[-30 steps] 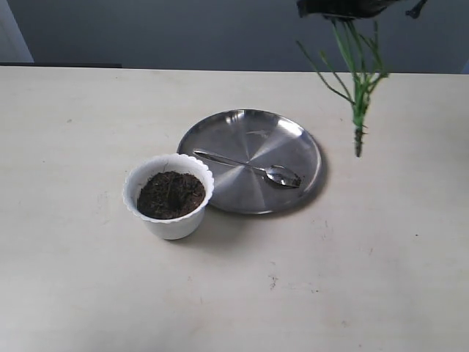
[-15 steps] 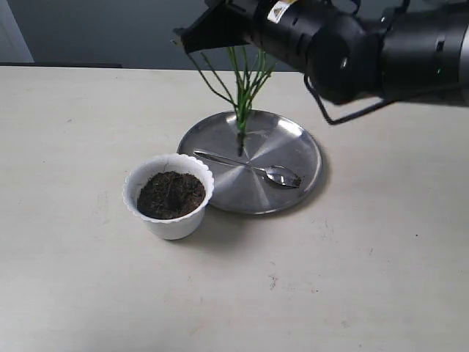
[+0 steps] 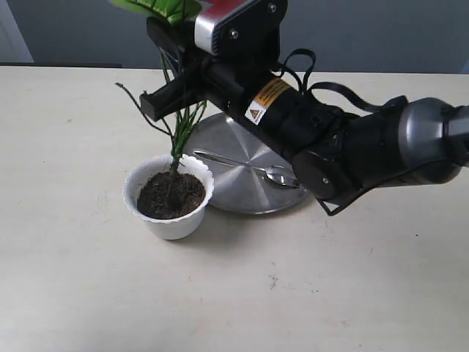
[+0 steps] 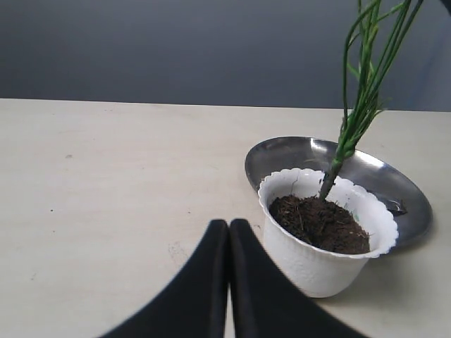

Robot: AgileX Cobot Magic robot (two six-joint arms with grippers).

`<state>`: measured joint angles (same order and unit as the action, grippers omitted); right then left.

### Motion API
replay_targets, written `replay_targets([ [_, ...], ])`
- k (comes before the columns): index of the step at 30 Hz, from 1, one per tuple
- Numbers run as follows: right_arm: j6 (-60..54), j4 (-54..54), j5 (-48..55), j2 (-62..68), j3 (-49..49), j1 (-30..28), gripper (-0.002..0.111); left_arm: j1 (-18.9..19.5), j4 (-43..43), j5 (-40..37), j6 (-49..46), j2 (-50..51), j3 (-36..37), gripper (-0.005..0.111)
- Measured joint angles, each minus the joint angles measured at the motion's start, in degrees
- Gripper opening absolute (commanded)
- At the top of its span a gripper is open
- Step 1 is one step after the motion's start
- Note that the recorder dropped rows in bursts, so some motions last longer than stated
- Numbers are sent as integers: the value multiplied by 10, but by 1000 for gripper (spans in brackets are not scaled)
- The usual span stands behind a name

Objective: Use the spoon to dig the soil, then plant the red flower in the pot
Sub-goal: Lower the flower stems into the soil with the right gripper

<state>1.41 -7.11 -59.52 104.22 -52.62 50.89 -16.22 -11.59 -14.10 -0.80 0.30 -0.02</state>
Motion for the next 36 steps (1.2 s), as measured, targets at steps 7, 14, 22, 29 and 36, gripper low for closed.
replay_targets([
  [7,12,-33,9,21,1,0,-1,0,0,0,0,0,0,0],
  [14,37,-94,54,29,1,3,-1,0,0,0,0,0,0,0],
  [22,42,-108,55,47,-2,3,-1,0,0,0,0,0,0,0],
  [29,44,-105,50,61,-6,3,-1,0,0,0,0,0,0,0],
  [36,44,-117,55,68,-8,3,-1,0,0,0,0,0,0,0],
])
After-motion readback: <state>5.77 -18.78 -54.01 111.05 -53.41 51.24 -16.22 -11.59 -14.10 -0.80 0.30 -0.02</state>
